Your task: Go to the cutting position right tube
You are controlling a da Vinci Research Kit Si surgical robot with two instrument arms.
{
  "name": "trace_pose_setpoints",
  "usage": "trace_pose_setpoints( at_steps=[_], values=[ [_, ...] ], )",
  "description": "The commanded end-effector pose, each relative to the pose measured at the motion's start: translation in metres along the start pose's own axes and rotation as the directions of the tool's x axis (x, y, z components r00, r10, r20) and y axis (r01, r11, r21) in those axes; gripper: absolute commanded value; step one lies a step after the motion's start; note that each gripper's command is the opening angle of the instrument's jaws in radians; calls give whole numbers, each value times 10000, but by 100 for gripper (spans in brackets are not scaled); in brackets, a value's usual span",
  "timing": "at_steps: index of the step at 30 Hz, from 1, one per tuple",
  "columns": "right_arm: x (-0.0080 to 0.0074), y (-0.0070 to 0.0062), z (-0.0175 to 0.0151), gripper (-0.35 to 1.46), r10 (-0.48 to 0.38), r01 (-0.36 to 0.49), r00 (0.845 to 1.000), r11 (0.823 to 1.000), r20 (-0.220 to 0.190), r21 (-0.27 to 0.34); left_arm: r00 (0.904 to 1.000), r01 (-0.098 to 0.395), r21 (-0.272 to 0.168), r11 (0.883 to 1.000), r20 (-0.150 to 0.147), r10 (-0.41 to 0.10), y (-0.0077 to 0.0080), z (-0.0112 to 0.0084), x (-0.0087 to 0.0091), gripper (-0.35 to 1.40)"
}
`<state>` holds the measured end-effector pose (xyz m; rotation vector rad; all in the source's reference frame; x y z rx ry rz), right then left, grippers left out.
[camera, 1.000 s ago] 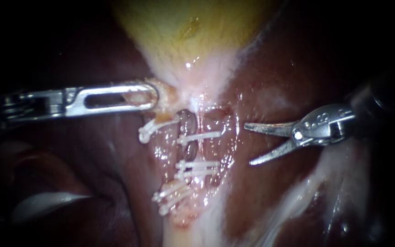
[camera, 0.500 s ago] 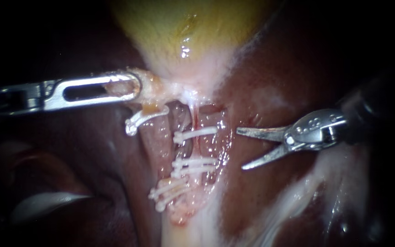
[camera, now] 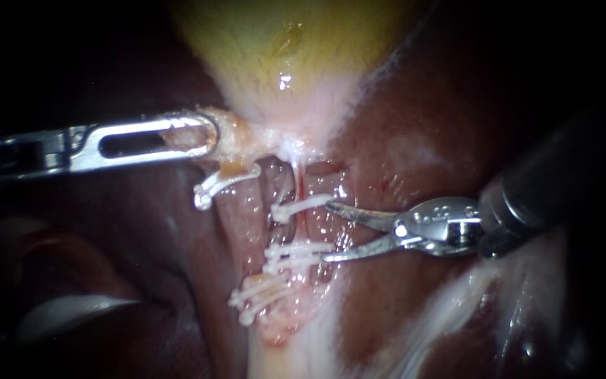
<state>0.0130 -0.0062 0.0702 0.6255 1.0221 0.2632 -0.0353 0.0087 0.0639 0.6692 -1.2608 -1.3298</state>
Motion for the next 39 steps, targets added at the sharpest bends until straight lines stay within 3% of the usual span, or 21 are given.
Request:
trace_pose_setpoints(
  at_steps=[1,6,16,29,35,39],
  values=[
    [-1,-1,1,144,185,-185,9998,9998,0,101,10000,-2,-9,10000,2,2,0,0,0,-35],
    [-1,-2,5,144,871,-870,9962,9935,17,738,10000,-2,-10,10000,4,2,0,0,0,-35],
    [8,5,23,139,1333,-1340,9910,9787,148,1555,10000,-2,-11,10000,4,2,0,0,0,-35],
    [2,15,46,139,1787,-1795,9837,9673,206,1792,10000,-3,-10,10000,3,3,0,0,1,-35],
    [-6,11,36,137,2349,-2392,9709,9483,457,2087,10000,-3,-9,10000,1,3,0,-1,0,-35],
    [-10,12,30,136,2309,-2382,9712,9498,593,2028,10000,-3,-10,10000,2,3,0,-1,1,-35]
  ],
)
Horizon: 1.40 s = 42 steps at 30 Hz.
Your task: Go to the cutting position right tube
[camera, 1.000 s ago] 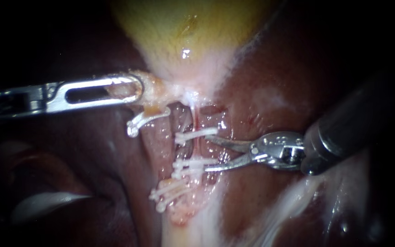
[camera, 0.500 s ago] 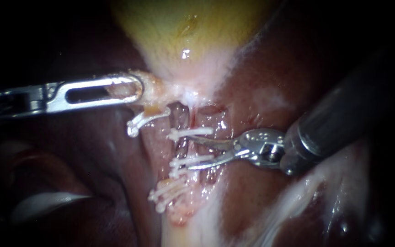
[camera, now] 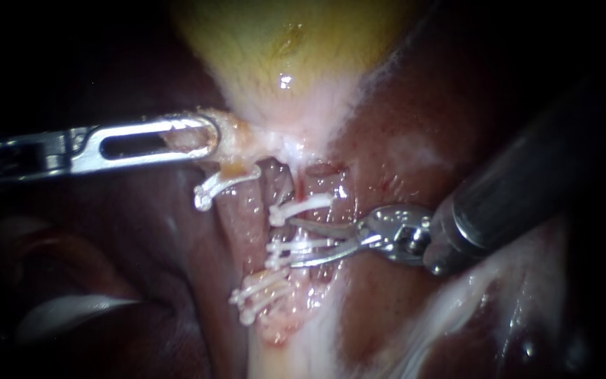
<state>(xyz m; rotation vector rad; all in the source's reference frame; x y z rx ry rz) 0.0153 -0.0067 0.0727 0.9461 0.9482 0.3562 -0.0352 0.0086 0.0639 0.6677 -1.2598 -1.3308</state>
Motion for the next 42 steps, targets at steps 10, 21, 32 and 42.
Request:
trace_pose_setpoints(
  at_steps=[10,21,32,42],
  values=[
    [-3,6,-7,137,26,-25,10000,9998,51,-181,10000,1,6,10000,0,-1,-1,0,0,-35],
    [-5,12,-12,137,27,-26,10000,9997,66,-239,10000,1,4,10000,1,-1,-1,-1,0,-35],
    [-5,13,-16,139,31,-29,10000,9995,40,-308,10000,0,4,10000,1,0,-1,-1,0,-35],
    [-1,13,-29,139,74,-76,10000,9988,-37,-493,10000,-1,4,10000,2,1,-1,-1,0,-35]
  ],
)
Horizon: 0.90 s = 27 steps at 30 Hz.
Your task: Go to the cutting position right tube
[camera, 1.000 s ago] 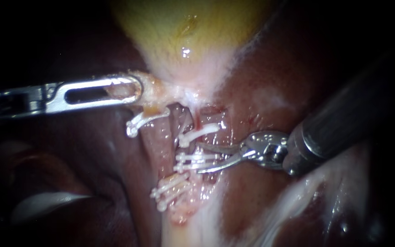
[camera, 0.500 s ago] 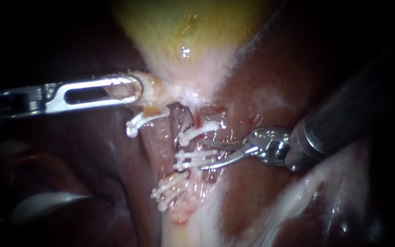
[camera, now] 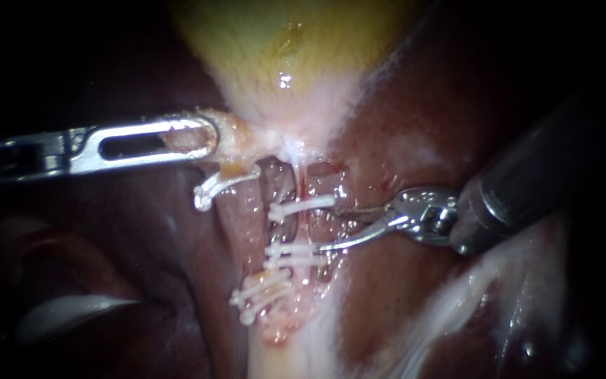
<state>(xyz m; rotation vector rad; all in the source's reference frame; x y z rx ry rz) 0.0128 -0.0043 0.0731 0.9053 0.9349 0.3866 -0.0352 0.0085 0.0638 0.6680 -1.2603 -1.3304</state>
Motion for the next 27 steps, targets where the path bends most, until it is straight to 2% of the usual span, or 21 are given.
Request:
trace_pose_setpoints(
  at_steps=[1,9,15,27],
  values=[
    [-1,0,3,139,-13,12,10000,10000,-2,-6,10000,0,-3,10000,1,0,0,0,0,-35],
    [1,2,12,141,-11,11,10000,10000,13,-59,10000,0,-3,10000,2,0,0,0,0,-35],
    [4,3,25,142,-11,13,9999,9999,-151,111,10000,0,-5,10000,3,0,0,0,0,-35],
    [14,1,42,144,-6,58,9974,9975,-720,711,10000,0,-8,10000,5,0,-1,0,0,-35]
  ],
)
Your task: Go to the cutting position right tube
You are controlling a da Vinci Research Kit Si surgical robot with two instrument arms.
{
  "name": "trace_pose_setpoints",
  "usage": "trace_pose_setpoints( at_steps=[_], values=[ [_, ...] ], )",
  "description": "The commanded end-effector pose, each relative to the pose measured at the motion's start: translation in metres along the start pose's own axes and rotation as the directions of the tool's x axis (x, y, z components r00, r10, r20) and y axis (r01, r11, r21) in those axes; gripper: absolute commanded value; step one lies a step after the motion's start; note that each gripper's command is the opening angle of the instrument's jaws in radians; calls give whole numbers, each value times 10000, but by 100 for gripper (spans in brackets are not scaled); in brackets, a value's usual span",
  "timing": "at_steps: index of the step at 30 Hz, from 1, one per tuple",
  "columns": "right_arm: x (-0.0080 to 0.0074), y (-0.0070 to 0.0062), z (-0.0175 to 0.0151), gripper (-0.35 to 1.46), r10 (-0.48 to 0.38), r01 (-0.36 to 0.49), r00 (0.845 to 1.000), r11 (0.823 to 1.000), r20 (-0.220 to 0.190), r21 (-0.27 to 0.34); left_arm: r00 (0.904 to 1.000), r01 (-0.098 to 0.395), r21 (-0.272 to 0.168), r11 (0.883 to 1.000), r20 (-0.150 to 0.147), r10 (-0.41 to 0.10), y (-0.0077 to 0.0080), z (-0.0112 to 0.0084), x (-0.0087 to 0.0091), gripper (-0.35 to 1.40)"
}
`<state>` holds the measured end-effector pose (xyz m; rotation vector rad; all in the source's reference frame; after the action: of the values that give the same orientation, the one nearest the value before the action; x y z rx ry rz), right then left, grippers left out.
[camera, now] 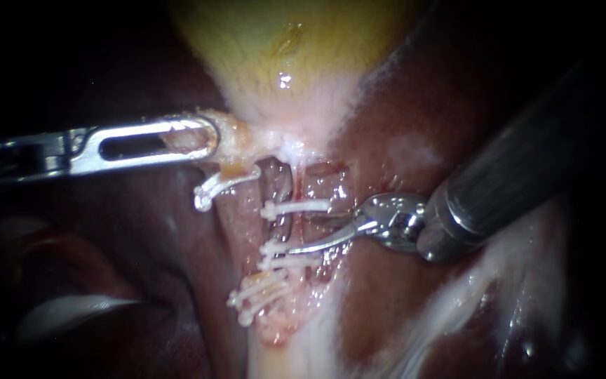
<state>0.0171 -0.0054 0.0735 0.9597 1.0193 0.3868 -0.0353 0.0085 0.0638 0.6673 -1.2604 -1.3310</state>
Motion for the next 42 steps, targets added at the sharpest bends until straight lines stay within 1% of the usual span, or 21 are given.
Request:
trace_pose_setpoints(
  at_steps=[1,2,5,8,15,18,20,23,29,32,40,42],
  values=[
    [1,0,1,144,-13,14,10000,10000,-93,72,10000,0,-3,10000,0,0,0,0,0,-35],
    [3,-1,3,144,-45,50,9997,9998,-241,196,10000,0,-3,10000,0,0,0,0,0,-35],
    [6,-3,7,144,-156,174,9992,9988,-373,461,10000,0,-3,10000,0,0,0,0,0,-35],
    [9,-8,12,144,-141,188,9980,9969,-616,762,10000,0,-3,10000,0,0,0,0,0,-35],
    [14,-17,15,144,-128,252,9958,9903,-910,1364,10000,0,-2,10000,-1,0,0,0,0,-35],
    [19,-20,14,144,-76,248,9939,9875,-1101,1559,10000,0,-2,10000,-1,0,0,0,0,-35],
    [22,-21,14,144,-30,225,9933,9855,-1155,1681,10000,0,-2,10000,-1,0,0,0,0,-35],
    [26,-21,18,142,-29,230,9928,9855,-1194,1679,10000,0,-3,10000,0,0,0,0,0,-35],
    [33,-17,31,142,-24,256,9909,9850,-1348,1705,10000,-2,-7,10000,5,2,0,1,0,-35],
    [35,-15,38,142,14,225,9907,9845,-1361,1740,10000,-3,-8,10000,6,3,0,1,1,-35],
    [40,-10,50,142,73,188,9890,9846,-1480,1739,10000,-6,-10,10000,9,6,0,2,1,-35],
    [41,-8,52,142,84,195,9876,9843,-1569,1755,10000,-6,-10,10000,10,6,0,2,1,-35]
  ],
)
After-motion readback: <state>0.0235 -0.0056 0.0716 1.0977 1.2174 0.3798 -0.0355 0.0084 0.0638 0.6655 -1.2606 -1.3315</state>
